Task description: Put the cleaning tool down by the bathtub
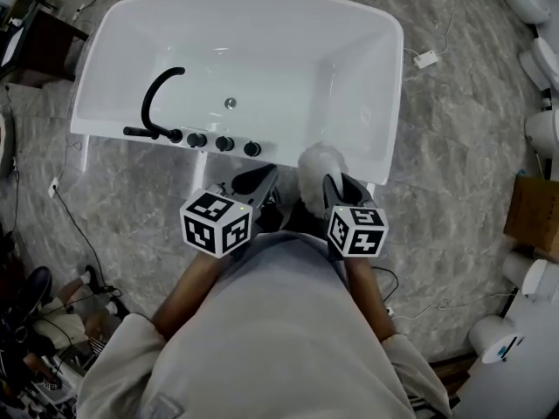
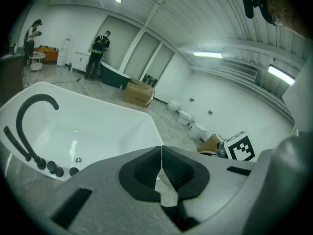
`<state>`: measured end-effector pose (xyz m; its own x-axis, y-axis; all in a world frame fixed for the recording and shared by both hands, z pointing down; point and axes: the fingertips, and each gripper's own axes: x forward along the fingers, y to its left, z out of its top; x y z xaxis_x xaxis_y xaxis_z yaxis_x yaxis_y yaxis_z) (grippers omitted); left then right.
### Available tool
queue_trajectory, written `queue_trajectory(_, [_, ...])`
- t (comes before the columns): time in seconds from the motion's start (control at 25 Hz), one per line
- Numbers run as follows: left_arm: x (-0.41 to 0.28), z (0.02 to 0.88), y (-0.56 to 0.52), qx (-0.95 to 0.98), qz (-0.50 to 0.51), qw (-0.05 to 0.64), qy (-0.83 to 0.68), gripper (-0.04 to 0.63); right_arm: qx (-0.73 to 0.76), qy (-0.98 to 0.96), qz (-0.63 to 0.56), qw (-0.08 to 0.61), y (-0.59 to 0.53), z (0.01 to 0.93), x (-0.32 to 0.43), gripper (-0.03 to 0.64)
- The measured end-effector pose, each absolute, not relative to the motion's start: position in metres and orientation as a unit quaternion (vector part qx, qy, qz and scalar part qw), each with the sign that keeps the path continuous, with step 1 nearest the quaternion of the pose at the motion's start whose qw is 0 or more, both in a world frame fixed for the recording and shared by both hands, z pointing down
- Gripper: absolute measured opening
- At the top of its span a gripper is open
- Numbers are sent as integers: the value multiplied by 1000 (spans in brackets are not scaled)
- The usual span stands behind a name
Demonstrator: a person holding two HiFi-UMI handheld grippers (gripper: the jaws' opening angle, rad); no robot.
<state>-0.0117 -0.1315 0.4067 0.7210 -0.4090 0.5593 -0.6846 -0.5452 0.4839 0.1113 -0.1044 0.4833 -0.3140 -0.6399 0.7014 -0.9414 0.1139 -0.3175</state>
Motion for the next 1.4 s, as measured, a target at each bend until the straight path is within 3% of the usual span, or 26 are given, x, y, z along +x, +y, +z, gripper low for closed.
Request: queue_trajectory(1.4, [-25,423,-119,834,206,374,-349,9,440,-762,319,352,-114,569,99,89])
